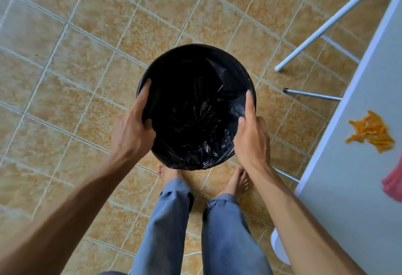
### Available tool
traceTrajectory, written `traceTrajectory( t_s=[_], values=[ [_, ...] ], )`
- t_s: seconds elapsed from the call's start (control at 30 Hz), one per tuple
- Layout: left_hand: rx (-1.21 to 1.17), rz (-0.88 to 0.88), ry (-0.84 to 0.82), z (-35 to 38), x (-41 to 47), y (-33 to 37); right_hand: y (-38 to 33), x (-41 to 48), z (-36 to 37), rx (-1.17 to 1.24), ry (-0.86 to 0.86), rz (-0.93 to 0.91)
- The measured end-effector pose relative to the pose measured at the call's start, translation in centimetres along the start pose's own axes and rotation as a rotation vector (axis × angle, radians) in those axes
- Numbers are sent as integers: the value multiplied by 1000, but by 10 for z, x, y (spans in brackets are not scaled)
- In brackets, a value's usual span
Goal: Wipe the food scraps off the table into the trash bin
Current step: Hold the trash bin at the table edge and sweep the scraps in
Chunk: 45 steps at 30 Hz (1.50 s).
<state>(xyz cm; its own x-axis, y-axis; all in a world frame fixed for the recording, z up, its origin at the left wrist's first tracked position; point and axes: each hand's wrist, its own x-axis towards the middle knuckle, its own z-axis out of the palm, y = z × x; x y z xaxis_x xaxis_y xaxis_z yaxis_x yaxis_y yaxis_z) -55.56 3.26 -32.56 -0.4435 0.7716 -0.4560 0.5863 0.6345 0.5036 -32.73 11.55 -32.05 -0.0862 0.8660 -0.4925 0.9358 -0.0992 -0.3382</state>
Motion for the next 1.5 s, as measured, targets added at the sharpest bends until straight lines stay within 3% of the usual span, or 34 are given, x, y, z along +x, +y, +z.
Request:
traceTrajectory(
  t_s=[0.13, 0.27, 0.43, 0.6, 0.73, 0.87, 0.93, 1.17, 1.5],
  values=[
    [-7, 6, 38, -5, -18, 40, 2, -10, -55, -30, -137, 17],
    [-43, 4, 107, 5, -29, 80, 7, -24, -115, -63, -135, -57],
    [-73, 52, 83, 24, -36, 118, 38, -47, -179, 9, 253, -241],
    [-2, 52, 77, 45, -44, 149, 123, -51, -209, -3, 611, -142],
    [-17, 70, 48, 56, -56, 169, 194, -55, -205, -55, 541, 124],
    [-59, 114, 33, 64, -66, 183, 237, -48, -188, -195, 425, 4],
    [-64, 105, 18, 66, -68, 187, 246, -41, -184, -222, 458, -12],
    [-38, 71, 16, 73, -75, 189, 223, -4, -167, -32, 651, 93],
    [-156, 4, 9, 84, -90, 193, 139, -9, -123, -79, 603, -229]
  ],
)
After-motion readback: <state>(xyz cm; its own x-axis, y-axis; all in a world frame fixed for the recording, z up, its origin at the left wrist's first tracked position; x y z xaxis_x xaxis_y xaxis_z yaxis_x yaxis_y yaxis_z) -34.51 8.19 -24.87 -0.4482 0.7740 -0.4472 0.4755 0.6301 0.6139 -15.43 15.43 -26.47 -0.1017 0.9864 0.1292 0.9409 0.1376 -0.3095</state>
